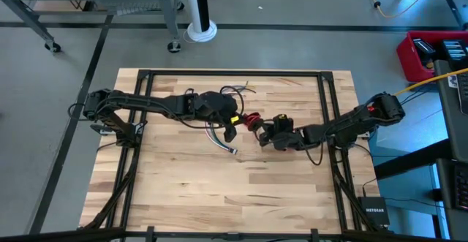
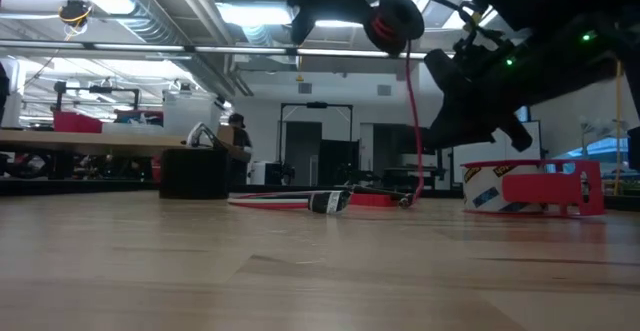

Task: Coil cords
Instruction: Coil the red wire onto the spool

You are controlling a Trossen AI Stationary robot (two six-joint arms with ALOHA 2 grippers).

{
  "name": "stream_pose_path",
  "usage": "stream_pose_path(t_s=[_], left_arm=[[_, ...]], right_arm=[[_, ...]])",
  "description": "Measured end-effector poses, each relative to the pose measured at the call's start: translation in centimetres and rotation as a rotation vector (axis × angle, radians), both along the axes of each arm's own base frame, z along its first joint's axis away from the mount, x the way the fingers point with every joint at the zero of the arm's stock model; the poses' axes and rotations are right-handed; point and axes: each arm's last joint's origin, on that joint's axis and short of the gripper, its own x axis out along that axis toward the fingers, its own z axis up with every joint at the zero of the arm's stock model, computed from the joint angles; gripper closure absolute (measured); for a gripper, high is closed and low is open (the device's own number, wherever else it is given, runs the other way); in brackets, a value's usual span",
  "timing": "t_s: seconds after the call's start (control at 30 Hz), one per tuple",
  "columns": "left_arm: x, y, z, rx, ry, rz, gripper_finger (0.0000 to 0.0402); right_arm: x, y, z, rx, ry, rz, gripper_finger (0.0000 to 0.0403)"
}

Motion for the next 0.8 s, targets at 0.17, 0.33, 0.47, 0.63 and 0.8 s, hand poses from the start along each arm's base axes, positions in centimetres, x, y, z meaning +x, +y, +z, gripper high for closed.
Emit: stream_pose_path(t_s=[0.17,0.33,0.47,0.63,0.8], left_arm=[[0.01,0.01,0.01,0.0,-0.002,0.0,0.0401],[0.01,0.03,0.02,0.003,-0.002,-0.001,0.0401],[0.01,0.0,0.02,0.003,-0.002,-0.002,0.0401],[0.0,0.03,0.0,0.019,0.001,-0.009,0.0401],[-0.02,0.1,-0.02,0.027,0.006,-0.01,0.0401]], right_arm=[[0.29,-0.49,0.15,0.031,-0.026,0.002,0.0356],[0.52,-0.29,0.31,0.064,-0.051,0.036,0.0356],[0.61,-0.27,0.42,0.067,-0.067,0.037,0.0356],[0.56,-0.04,0.15,0.133,-0.031,0.11,0.0356],[0.17,0.16,-0.42,0.208,0.04,0.161,0.0356]])
